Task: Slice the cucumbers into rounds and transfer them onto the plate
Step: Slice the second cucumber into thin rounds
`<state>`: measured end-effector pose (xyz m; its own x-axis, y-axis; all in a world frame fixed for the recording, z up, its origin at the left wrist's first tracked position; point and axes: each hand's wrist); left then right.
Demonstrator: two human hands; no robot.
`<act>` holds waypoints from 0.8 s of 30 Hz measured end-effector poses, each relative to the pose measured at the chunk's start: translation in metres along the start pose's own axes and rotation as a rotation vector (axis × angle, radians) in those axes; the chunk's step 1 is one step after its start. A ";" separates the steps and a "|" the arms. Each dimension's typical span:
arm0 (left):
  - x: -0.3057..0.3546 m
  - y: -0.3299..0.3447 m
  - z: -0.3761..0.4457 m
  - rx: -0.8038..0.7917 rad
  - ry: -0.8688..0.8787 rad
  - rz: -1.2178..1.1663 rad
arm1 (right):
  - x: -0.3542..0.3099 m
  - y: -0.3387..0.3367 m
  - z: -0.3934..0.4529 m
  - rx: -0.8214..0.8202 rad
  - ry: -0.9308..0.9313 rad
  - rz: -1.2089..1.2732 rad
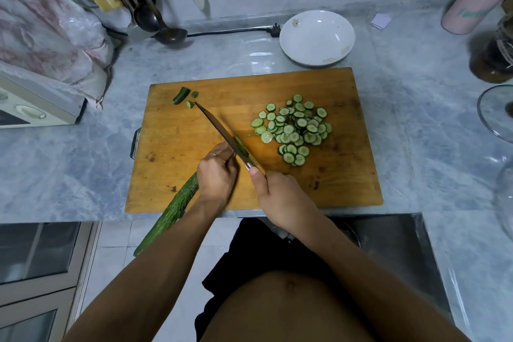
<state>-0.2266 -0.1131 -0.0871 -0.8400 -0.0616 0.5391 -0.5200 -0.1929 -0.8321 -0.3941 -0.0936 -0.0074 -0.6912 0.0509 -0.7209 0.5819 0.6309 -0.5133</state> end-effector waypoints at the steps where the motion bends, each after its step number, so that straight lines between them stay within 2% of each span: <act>1: 0.000 0.001 0.000 -0.001 -0.006 0.006 | 0.000 0.001 0.003 -0.010 0.011 0.012; 11: -0.006 0.008 -0.001 -0.006 -0.018 -0.009 | -0.004 0.008 0.035 -0.048 0.125 0.057; 17: -0.009 0.006 0.001 -0.006 -0.044 -0.072 | -0.001 0.003 0.037 -0.026 0.116 0.075; 21: -0.013 -0.003 -0.001 -0.040 0.012 -0.076 | 0.003 -0.011 0.032 -0.011 0.137 0.227; 24: -0.021 -0.007 0.001 -0.065 0.065 -0.050 | 0.007 -0.020 0.027 0.005 0.127 0.246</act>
<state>-0.2052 -0.1112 -0.0926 -0.8197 0.0104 0.5727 -0.5690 -0.1301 -0.8120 -0.3996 -0.1266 -0.0147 -0.5768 0.2991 -0.7601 0.7410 0.5833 -0.3327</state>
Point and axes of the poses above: each hand's wrist, its own z-axis towards the middle knuckle, its own y-axis out of the palm, x = y × z, and after that the axes turned 6 degrees about -x, right-handed
